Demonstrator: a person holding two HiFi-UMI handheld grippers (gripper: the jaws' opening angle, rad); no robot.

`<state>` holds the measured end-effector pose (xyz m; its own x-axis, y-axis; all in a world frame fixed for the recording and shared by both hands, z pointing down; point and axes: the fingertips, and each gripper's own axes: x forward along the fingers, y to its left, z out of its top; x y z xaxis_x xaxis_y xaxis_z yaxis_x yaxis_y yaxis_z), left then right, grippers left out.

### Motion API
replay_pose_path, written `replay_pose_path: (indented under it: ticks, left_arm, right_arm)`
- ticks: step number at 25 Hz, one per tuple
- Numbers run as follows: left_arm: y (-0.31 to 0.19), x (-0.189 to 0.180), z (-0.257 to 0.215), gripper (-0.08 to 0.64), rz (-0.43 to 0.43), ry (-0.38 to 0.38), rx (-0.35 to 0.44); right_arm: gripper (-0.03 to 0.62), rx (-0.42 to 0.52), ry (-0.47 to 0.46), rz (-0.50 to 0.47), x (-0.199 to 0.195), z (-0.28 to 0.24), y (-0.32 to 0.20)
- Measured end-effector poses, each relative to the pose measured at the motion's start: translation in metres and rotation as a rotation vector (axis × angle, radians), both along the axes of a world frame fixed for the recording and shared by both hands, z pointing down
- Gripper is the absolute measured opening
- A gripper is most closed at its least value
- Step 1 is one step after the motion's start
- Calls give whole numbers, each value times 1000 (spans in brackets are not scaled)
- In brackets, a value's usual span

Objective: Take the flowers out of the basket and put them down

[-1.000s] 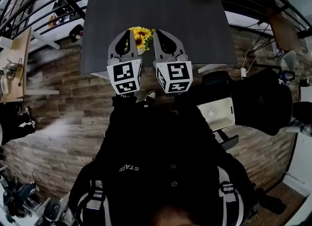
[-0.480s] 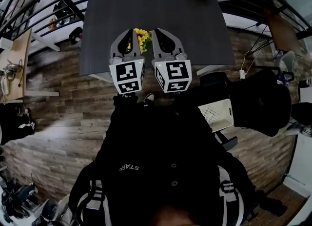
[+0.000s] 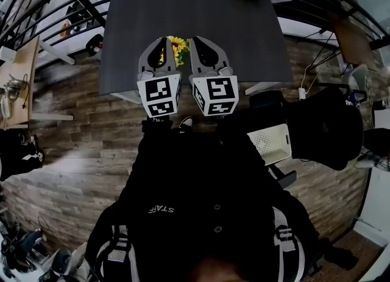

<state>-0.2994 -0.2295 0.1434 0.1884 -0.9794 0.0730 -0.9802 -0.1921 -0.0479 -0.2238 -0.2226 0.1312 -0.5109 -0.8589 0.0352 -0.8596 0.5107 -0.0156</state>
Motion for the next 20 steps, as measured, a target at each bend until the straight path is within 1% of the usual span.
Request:
replay_pose_path:
  ticks: [20]
  left_arm:
    - [-7,-5,4,2,17,-6,-13]
  right_arm:
    - [12,-4,4,17,-3,3,-7]
